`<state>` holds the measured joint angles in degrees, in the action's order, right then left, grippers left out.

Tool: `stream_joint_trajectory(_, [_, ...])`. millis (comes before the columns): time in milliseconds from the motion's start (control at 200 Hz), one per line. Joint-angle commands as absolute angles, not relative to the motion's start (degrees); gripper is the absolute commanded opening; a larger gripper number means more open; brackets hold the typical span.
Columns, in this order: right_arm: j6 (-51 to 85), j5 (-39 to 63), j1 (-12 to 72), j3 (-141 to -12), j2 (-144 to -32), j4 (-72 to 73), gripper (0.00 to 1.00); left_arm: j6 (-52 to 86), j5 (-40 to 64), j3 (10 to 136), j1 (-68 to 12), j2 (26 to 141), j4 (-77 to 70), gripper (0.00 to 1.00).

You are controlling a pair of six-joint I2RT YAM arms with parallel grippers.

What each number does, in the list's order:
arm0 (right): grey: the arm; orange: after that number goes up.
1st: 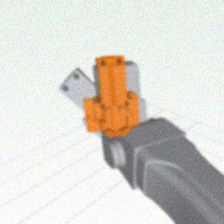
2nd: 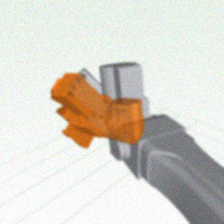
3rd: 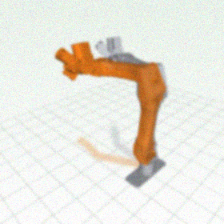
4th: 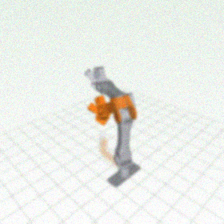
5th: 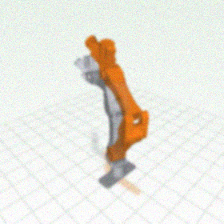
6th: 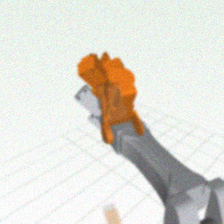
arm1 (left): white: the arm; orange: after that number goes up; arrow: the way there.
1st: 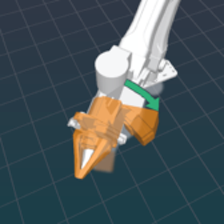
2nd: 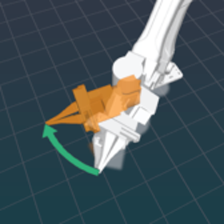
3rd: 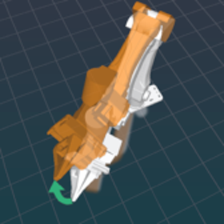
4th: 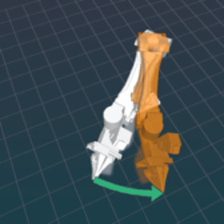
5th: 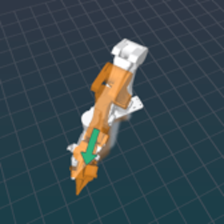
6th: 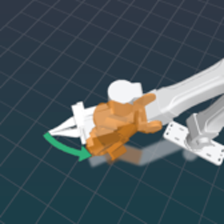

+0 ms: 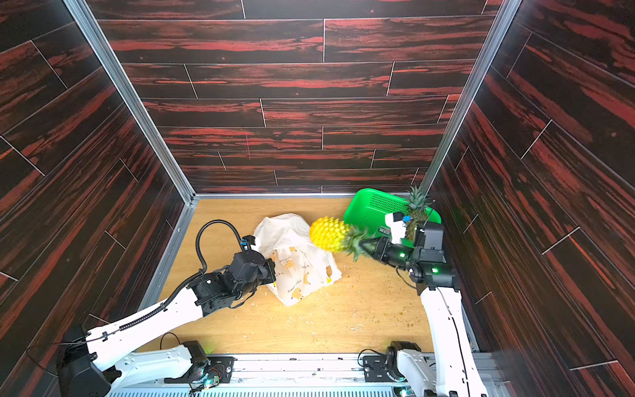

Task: Place the pineapple into a plastic bag & tie a knot
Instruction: Place the pineapple in the plastic bag.

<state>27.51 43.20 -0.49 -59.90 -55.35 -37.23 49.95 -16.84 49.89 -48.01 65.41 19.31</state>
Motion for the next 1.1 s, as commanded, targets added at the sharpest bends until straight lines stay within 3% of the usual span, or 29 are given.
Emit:
stream_joint_trajectory(0, [23.76,49.47,1.20,-64.50,-53.09,-40.41,0.00,50.39,-16.96,51.19,-47.69,64.34,20.61,0.00])
stream_joint_trajectory(245, [18.54,48.34,10.55,-62.75,-54.14,-46.92,0.00,50.60,-17.13,51.23,-47.67,64.82,19.32,0.00])
stream_joint_trajectory(716, [36.33,28.16,30.87,-54.41,-63.98,-16.37,0.00,51.36,-13.33,51.91,-47.61,64.08,18.68,0.00])
stream_joint_trajectory(1092, [42.95,16.78,34.81,-52.89,-67.12,-0.61,0.00,50.41,-8.70,52.72,-47.63,60.62,19.11,0.00])
